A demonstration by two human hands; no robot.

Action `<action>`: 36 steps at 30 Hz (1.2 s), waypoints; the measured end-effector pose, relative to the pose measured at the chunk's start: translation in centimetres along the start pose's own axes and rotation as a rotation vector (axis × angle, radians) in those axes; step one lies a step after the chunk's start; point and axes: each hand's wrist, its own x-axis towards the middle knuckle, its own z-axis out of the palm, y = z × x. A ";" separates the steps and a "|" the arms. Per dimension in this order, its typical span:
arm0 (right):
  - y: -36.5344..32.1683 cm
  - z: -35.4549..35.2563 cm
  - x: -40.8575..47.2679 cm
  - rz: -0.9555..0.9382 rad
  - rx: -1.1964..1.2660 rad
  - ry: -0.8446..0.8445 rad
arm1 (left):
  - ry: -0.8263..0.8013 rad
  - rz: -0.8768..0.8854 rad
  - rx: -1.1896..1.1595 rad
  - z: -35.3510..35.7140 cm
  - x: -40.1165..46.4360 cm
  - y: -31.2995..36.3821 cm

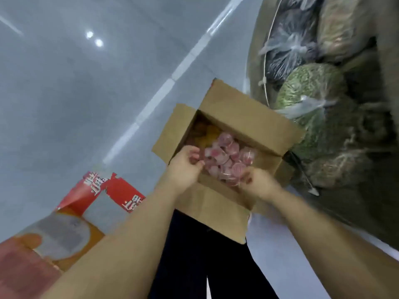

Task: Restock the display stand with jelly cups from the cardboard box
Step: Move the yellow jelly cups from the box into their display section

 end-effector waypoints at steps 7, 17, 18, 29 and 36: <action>-1.2 2.4 16.2 -0.401 -0.407 0.175 | -0.129 -0.080 0.265 5.1 13.7 -4.7; -2.8 5.4 22.7 -0.334 -0.713 0.372 | 0.041 -0.042 0.515 7.4 18.4 -6.6; -2.6 5.4 22.4 -0.365 -0.692 0.377 | 0.032 -0.047 0.524 7.4 18.1 -6.5; -1.1 3.4 1.9 0.038 1.301 0.194 | -0.068 -0.314 -0.852 1.4 -0.7 -2.4; -6.9 -4.3 -19.8 -0.264 1.779 -0.097 | -0.330 0.064 -1.023 -6.3 -17.9 10.2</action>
